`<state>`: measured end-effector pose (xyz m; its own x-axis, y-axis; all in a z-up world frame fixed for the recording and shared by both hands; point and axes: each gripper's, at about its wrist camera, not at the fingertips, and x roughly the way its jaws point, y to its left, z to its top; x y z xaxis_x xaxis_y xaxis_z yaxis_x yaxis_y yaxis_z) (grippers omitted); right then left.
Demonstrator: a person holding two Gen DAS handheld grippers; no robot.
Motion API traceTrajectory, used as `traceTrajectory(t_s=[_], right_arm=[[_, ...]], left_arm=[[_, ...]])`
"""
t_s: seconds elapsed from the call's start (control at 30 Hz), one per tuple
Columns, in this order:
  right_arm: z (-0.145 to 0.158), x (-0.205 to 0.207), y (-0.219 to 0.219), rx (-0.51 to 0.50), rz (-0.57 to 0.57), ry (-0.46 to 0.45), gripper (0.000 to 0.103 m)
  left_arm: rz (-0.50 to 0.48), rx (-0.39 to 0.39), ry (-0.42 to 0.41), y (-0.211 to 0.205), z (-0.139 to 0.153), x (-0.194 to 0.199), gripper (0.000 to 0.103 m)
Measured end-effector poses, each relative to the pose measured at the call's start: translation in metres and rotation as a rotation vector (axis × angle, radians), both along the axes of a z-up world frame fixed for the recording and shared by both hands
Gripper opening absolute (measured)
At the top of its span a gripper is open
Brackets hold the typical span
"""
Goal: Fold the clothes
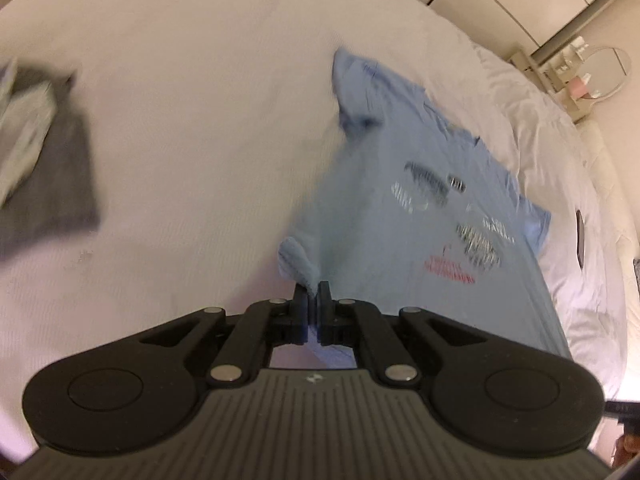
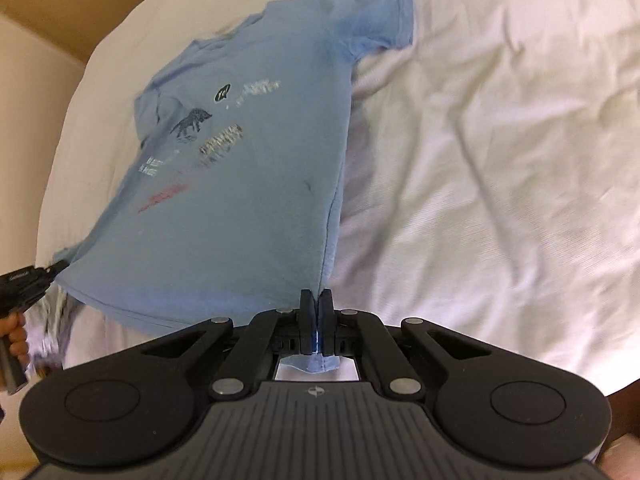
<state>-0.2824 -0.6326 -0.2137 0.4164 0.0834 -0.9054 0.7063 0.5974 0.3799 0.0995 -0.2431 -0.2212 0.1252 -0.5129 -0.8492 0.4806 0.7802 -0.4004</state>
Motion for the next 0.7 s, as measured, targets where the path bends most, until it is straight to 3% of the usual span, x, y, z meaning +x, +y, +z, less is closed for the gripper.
traceTrajectory(t_s=[0.2, 0.4, 0.47, 0.6, 0.7], right_arm=[[-0.013, -0.014, -0.003, -0.060, 0.102, 0.103, 0.000], [-0.051, -0.019, 0.003, -0.070, 0.208, 0.162, 0.000], [-0.060, -0.023, 0.005, -0.075, 0.225, 0.178, 0.001], [-0.066, -0.033, 0.010, -0.108, 0.249, 0.234, 0.017], [-0.059, -0.040, 0.013, -0.131, 0.247, 0.233, 0.019]], left_arm=[[0.035, 0.068, 0.047, 0.022, -0.026, -0.059, 0.002], [0.093, 0.193, 0.056, 0.049, -0.053, -0.071, 0.003], [0.111, 0.216, 0.048, 0.059, -0.051, -0.074, 0.003], [0.139, 0.220, 0.014, 0.076, -0.038, -0.077, 0.004], [0.108, 0.186, -0.043, 0.065, -0.025, -0.071, 0.017]])
